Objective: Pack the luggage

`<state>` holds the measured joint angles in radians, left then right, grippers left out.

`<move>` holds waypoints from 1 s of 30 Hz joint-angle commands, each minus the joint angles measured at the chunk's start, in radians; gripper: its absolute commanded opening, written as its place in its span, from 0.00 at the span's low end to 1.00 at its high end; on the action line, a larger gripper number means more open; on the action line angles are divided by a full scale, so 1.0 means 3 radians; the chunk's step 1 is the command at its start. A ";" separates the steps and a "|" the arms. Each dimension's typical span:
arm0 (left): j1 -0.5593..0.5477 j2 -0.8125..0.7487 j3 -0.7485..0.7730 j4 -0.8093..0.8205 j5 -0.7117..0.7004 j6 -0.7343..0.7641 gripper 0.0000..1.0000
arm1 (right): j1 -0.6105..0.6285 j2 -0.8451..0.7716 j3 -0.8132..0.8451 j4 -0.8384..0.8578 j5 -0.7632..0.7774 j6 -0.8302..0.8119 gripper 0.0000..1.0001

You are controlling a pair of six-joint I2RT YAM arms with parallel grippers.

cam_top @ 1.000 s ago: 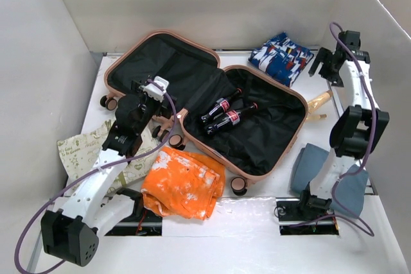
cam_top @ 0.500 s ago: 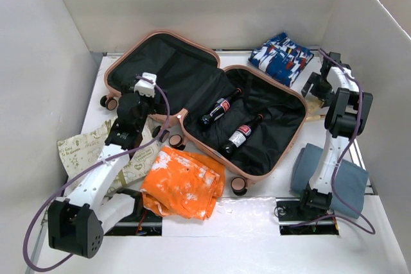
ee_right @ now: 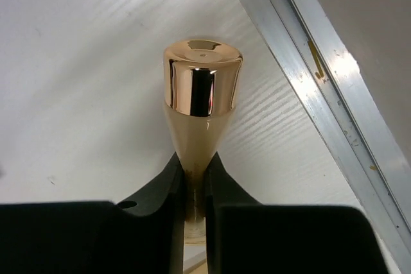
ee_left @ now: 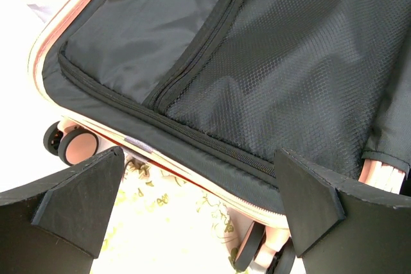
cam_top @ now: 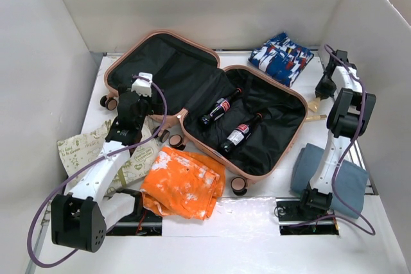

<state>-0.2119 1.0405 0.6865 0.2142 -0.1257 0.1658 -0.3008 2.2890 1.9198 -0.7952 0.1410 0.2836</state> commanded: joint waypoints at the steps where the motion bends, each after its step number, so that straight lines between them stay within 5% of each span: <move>1: 0.0006 -0.0017 0.0120 0.0135 0.0035 -0.0010 1.00 | 0.0026 -0.0036 0.0069 0.0145 0.0000 -0.0107 0.06; 2: 0.0006 -0.0017 0.0120 0.0135 0.0035 -0.0010 1.00 | 0.0067 -0.0037 0.0099 0.0145 0.0041 -0.0137 0.00; 13: 0.0006 -0.0155 0.0120 0.0135 0.0097 0.0051 1.00 | 0.0542 -0.0814 0.0478 0.0063 0.0751 -0.0127 0.00; 16: 0.0006 -0.0226 0.0120 0.0135 0.0097 0.0081 1.00 | 0.0685 -0.1314 0.0177 0.0298 0.1129 0.0052 0.00; 21: -0.0066 -0.0328 0.0059 0.0104 0.0030 0.0117 1.00 | 0.1507 -0.2035 -0.0558 0.0902 0.1575 0.0169 0.00; 30: -0.0250 -0.0426 -0.0069 0.0135 0.0030 0.0122 1.00 | 0.2475 -0.1965 -0.1358 0.1255 -0.0019 0.1417 0.00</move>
<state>-0.2584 0.9409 0.6819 0.2203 -0.1112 0.1925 0.4114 1.6485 1.5799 -0.4808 0.3016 0.5499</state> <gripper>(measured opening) 0.996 0.221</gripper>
